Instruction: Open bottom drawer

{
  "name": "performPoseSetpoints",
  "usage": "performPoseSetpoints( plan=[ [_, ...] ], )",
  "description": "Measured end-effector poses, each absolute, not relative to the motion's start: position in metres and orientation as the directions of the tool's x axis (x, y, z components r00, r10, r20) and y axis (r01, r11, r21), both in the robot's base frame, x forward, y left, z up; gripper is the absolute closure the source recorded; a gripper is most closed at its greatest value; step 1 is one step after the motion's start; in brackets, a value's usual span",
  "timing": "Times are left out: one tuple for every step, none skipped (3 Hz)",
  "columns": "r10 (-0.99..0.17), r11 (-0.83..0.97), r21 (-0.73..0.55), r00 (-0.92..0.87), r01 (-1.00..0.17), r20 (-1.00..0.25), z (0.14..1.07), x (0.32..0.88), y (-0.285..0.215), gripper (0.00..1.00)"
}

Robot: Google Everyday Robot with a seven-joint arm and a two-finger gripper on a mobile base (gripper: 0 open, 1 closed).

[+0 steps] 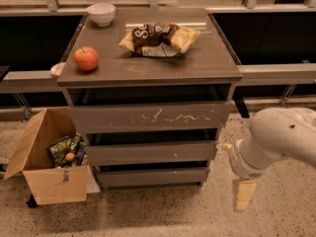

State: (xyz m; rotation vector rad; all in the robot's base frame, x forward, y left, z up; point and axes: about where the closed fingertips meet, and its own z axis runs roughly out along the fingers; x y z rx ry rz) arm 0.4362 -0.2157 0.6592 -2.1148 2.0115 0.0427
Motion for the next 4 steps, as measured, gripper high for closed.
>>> performPoseSetpoints(
  plan=[
    [-0.974, -0.038, -0.126, 0.065, -0.991, -0.218, 0.575, 0.46, -0.22, 0.0],
    [-0.956, -0.048, -0.069, 0.066, -0.997, -0.285, 0.508, 0.474, -0.21, 0.0],
    [-0.957, -0.047, -0.065, 0.064, -0.997, -0.283, 0.505, 0.474, -0.21, 0.0],
    [-0.966, -0.021, -0.037, 0.03, -0.999, -0.257, 0.458, 0.486, -0.21, 0.0]
  ],
)
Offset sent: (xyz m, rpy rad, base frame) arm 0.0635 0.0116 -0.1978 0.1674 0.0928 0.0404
